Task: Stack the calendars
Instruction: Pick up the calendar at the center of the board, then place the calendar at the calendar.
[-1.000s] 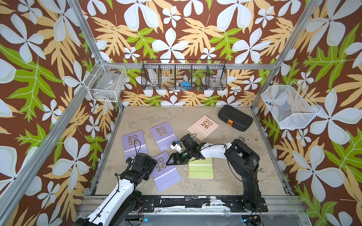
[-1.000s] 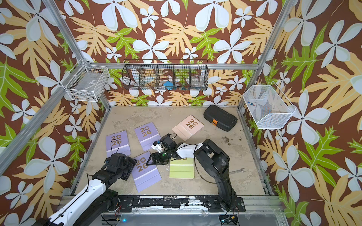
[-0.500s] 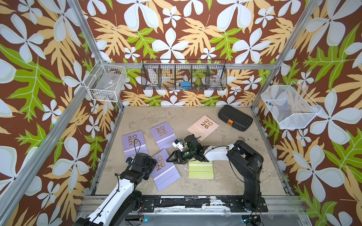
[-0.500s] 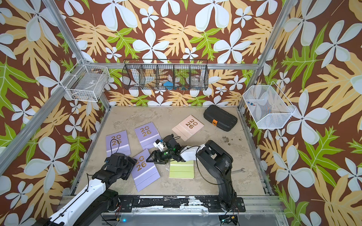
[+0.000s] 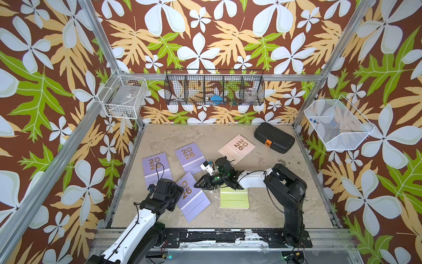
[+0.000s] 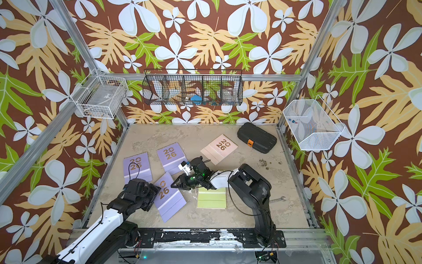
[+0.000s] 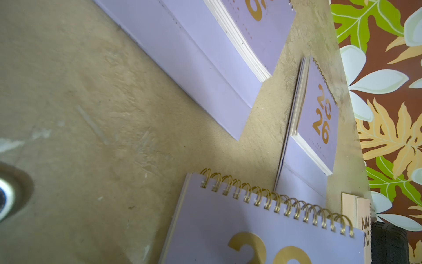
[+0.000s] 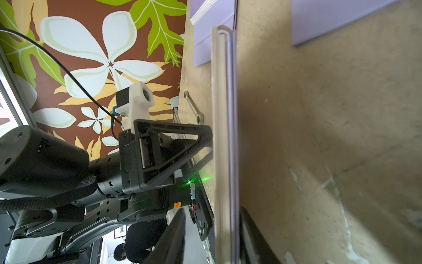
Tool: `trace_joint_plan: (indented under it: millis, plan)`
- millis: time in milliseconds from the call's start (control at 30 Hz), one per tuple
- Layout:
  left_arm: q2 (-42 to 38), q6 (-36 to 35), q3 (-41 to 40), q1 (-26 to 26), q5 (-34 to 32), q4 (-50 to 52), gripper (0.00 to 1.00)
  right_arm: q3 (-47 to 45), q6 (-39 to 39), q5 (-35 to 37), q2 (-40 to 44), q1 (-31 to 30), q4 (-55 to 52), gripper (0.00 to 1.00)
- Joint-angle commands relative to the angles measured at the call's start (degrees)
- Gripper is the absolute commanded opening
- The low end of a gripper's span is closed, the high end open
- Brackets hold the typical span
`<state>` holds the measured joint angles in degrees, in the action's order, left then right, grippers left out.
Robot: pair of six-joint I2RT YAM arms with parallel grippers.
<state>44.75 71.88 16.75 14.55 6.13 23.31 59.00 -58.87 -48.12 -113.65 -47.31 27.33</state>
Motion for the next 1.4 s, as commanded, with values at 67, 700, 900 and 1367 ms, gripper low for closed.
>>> trace_joint_plan:
  millis: [67, 700, 900, 1367]
  plan:
    - [0.3, -0.4, 0.9, 0.0, 1.3, 4.7, 0.83, 0.7, 1.6, 0.5, 0.0, -0.1, 0.3, 0.23]
    - [1.0, -3.1, 17.1, -0.1, 3.6, 6.9, 0.82, -8.2, 2.7, 4.0, 15.2, 7.4, -3.0, 0.09]
    - [4.4, -3.5, 20.1, -0.1, 8.2, 0.3, 0.82, -13.6, 2.1, 4.6, 24.1, 14.0, -4.9, 0.09]
    - [17.7, 0.8, 15.2, 6.1, 19.9, -31.5, 0.81, -27.9, 1.4, 3.6, 42.8, 29.8, -9.9, 0.08]
